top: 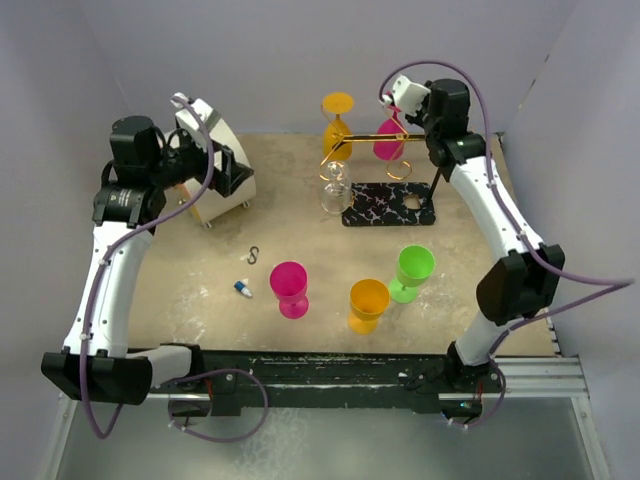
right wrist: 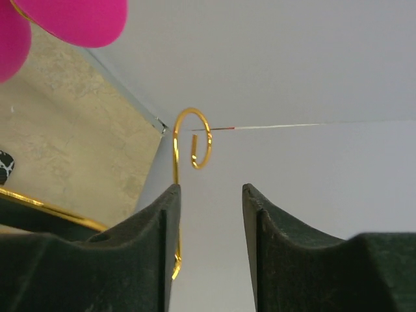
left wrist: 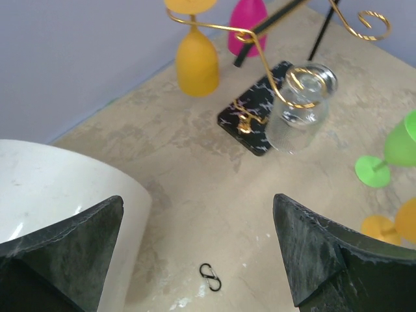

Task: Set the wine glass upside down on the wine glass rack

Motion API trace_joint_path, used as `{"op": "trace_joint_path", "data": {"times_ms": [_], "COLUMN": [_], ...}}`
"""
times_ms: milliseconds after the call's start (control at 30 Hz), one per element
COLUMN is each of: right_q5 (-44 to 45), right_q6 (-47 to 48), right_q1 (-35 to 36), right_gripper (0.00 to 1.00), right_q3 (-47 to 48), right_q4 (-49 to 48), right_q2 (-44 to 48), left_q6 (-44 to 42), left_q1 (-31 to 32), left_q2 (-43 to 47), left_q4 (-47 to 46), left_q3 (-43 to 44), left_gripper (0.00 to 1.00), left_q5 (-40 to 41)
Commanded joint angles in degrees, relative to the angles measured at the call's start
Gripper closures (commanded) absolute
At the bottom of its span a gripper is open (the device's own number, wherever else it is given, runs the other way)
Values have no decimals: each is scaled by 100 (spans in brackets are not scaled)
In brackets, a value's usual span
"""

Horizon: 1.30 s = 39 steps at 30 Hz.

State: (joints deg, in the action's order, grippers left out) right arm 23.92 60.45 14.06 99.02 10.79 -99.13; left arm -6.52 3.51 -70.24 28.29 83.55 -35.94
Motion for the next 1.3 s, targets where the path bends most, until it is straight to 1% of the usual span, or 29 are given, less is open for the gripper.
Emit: {"op": "trace_joint_path", "data": {"times_ms": [0, 33, 133, 267, 400, 433, 467, 567, 767, 800, 1000, 1100, 1267], "right_q5": [-511, -642, -1109, -2494, -3584, -3885, -4109, -4399, -4322, -4323, -4419, -4433, -4188], "right_q6": [-895, -1081, -1630, -2556, -2802, -2861, -2911, -2954, -2864, -2859, -2757, -2694, -2467], "right_q1": [16, 10, 9, -11, -189, -238, -279, -350, -424, -433, -490, -509, -535], "right_gripper": [51, 48, 41, 34, 29, 26, 24, 23, 24, 24, 26, 26, 26], "right_q3": [321, 308, 305, 433, 677, 721, 757, 751, 423, 383, 302, 309, 367], "right_q4": [219, 271, 502, 1203, 1698, 1781, 1834, 1899, 1800, 1796, 1862, 1917, 2030], "right_q2": [754, 877, 1260, 1813, 1996, 2002, 1999, 1982, 2001, 2007, 2053, 2064, 2073], "left_q6": [-1029, -1416, -2077, -2739, -3128, -3192, -3243, -3385, -3668, -3707, -3817, -3856, -4060], "left_q1": [546, 894, 1253, 1587, 2144, 2300, 2440, 2721, 3050, 3077, 3214, 3275, 3306], "left_q2": [58, 70, 67, 4, -136, -184, -243, -444, -842, -895, -1207, -1365, -1486], "left_q4": [687, 840, 1340, 1943, 2217, 2250, 2263, 2312, 2397, 2409, 2494, 2579, 2886], "left_q3": [-150, -243, -470, -761, -1023, -1073, -1118, -1180, -1222, -1227, -1154, -1089, -851], "left_gripper": [0, 0, 1, 2, 3, 4, 5, 10, 19, 23, 51, 62, 84], "left_q5": [-618, -397, -257, -272, 118, 230, 349, 521, 795, 798, 716, 764, 970]}}
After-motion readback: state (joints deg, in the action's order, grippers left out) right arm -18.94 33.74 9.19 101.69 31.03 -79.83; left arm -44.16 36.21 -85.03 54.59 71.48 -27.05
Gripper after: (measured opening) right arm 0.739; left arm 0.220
